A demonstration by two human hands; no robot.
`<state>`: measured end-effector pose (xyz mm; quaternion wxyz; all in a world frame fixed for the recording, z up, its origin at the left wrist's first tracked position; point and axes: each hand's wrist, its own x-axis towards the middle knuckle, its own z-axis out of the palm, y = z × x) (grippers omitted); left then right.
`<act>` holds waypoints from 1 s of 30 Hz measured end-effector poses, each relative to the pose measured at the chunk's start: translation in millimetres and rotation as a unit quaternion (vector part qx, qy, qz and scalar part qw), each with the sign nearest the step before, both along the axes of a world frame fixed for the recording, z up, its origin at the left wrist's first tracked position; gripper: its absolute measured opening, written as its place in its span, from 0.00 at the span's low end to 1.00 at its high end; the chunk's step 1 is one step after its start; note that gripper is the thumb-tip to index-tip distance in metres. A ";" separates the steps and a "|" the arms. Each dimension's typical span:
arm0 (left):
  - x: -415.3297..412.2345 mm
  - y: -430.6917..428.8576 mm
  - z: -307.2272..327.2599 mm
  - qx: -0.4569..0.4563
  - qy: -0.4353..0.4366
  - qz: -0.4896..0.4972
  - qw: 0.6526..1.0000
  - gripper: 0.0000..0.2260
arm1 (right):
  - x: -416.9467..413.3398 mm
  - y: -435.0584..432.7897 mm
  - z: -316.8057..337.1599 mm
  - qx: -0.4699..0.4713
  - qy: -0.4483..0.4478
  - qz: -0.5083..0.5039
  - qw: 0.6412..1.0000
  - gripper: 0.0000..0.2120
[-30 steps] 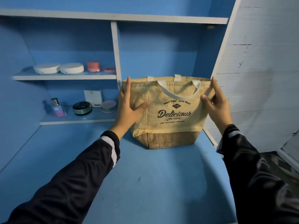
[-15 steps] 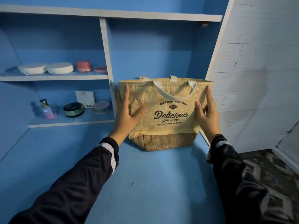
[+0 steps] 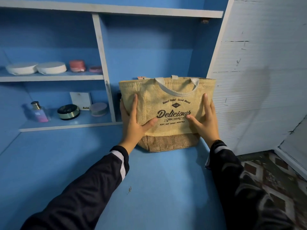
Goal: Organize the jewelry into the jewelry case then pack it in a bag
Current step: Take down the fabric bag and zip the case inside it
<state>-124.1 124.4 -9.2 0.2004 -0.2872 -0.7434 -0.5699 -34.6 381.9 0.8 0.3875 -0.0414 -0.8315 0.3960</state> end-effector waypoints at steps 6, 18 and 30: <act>1.6 -2.1 -1.7 0.002 -0.005 -0.006 1.000 0.47 | 0.1 0.1 -1.2 0.011 -0.005 -0.009 1.000 0.46; 19.9 -13.6 -10.2 -0.010 0.043 0.028 0.999 0.48 | 24.8 -15.6 -6.8 -0.023 0.004 -0.020 1.000 0.43; 25.3 -18.5 -6.9 -0.014 0.042 0.021 0.999 0.45 | 33.4 -21.9 -4.7 -0.044 -0.015 -0.018 0.999 0.41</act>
